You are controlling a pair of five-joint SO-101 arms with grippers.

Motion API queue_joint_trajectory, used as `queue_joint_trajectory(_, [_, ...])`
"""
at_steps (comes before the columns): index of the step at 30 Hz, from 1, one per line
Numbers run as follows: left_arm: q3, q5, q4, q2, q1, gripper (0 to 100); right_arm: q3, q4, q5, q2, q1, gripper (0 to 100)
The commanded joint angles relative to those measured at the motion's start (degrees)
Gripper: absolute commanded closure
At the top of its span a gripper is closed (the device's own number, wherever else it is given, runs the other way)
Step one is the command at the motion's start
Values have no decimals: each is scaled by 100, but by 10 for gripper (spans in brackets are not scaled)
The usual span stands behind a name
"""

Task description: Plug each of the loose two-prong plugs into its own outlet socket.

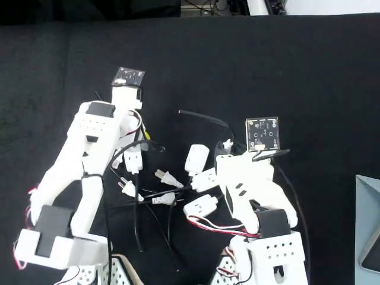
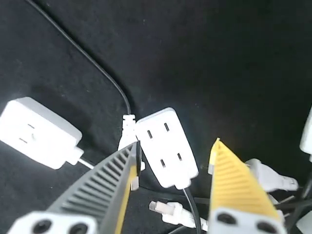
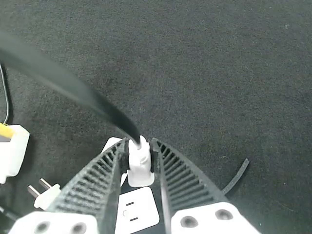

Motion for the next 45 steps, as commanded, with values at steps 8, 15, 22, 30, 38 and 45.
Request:
queue_joint_trajectory(8, [321,615,-360,-62,22,762,-242,-132,0,4,44,985])
queue_joint_trajectory(15, [330,1073,-615,844,48,763,-242,-132,0,4,44,985])
queue_joint_trajectory(22, [-13,1108,-624,1275,75,907,-242,-132,0,4,44,985])
queue_joint_trajectory(30, [-40,-88,-659,1064,637,971,-242,-132,0,4,44,985])
queue_joint_trajectory(38, [-110,-2101,-668,1020,963,950,-242,-132,9,4,44,985])
queue_joint_trajectory(45, [-242,-2277,-659,967,585,739,-242,-132,26,4,44,985])
